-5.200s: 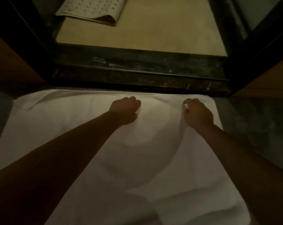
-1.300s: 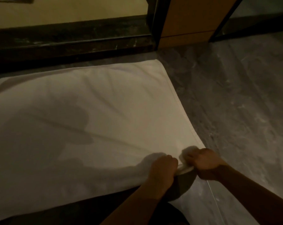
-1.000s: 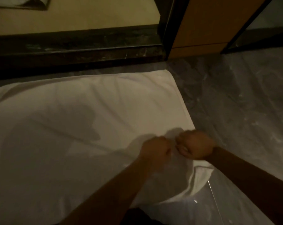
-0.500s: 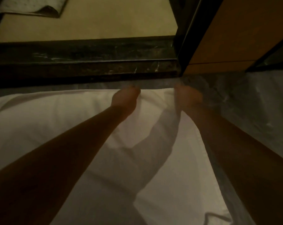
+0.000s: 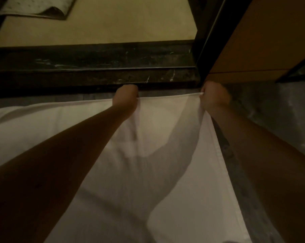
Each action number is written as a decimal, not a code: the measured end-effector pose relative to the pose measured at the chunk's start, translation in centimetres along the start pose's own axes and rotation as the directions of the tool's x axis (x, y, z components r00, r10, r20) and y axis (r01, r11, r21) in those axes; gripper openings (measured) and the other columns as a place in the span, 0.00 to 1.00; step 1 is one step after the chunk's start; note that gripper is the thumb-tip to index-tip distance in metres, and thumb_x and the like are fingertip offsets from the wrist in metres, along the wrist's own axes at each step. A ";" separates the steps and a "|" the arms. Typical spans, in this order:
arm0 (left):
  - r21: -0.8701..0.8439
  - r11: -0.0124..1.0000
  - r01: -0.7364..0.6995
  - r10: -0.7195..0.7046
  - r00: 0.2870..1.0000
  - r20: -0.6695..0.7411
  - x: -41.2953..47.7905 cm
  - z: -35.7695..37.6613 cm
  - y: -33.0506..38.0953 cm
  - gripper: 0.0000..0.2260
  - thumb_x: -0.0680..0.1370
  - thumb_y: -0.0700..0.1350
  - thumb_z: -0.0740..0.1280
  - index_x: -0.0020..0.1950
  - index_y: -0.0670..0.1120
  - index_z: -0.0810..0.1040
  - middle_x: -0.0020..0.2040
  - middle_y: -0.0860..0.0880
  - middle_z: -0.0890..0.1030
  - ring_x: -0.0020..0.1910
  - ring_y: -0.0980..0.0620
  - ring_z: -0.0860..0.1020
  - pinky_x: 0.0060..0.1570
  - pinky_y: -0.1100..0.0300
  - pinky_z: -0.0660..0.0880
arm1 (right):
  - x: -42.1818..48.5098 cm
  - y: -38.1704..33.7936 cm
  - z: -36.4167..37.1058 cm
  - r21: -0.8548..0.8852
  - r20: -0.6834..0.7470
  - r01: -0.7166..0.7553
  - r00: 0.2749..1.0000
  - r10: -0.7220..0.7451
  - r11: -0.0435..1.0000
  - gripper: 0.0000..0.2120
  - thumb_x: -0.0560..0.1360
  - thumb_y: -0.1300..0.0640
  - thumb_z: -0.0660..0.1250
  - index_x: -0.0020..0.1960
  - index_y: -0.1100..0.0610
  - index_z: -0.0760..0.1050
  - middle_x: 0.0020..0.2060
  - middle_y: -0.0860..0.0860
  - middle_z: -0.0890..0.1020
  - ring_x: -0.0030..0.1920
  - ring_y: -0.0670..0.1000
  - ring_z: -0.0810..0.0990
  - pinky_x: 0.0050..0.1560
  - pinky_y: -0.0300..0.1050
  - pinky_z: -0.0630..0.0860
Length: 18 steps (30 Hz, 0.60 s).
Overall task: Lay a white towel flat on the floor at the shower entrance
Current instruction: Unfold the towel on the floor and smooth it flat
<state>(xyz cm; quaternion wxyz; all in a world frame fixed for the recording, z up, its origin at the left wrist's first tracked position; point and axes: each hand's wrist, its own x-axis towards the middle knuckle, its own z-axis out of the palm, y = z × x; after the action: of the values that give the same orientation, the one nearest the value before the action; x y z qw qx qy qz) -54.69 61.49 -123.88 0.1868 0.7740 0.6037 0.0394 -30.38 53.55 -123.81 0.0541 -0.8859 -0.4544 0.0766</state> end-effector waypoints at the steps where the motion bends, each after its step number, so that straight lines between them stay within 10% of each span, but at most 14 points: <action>1: -0.012 1.000 -0.006 0.005 1.000 -0.014 0.4 -0.1 0.2 0.06 0.77 0.38 0.62 0.51 0.43 0.77 0.48 0.44 0.78 0.47 0.47 0.76 0.50 0.54 0.75 | 0.2 -0.1 -0.1 0.000 -0.021 -0.001 1.000 0.001 1.000 0.09 0.76 0.64 0.64 0.55 0.58 0.76 0.54 0.60 0.79 0.55 0.62 0.78 0.51 0.54 0.76; 12: 0.021 0.995 -0.093 0.093 0.996 0.005 0.7 0.1 1.2 0.11 0.77 0.39 0.63 0.60 0.45 0.74 0.58 0.43 0.76 0.55 0.45 0.75 0.57 0.51 0.74 | 0.6 -0.1 0.9 0.002 -0.026 0.006 1.000 -0.006 1.000 0.11 0.75 0.67 0.62 0.56 0.59 0.74 0.54 0.60 0.79 0.55 0.62 0.78 0.48 0.52 0.74; 18: -0.014 0.984 -0.178 0.175 0.977 -0.125 -1.4 0.2 -0.7 0.10 0.77 0.40 0.64 0.59 0.46 0.75 0.58 0.46 0.76 0.53 0.49 0.75 0.53 0.57 0.73 | -3.2 -1.1 2.1 -0.062 -0.163 0.374 0.911 -0.379 0.925 0.08 0.76 0.62 0.62 0.55 0.58 0.72 0.48 0.57 0.78 0.47 0.59 0.77 0.41 0.47 0.72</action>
<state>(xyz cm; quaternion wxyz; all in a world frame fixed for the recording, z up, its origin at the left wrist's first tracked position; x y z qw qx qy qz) -55.61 60.21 -124.07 0.1548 0.8182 0.5425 0.1110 -33.46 51.60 -125.42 0.0938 -0.7857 -0.6112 -0.0188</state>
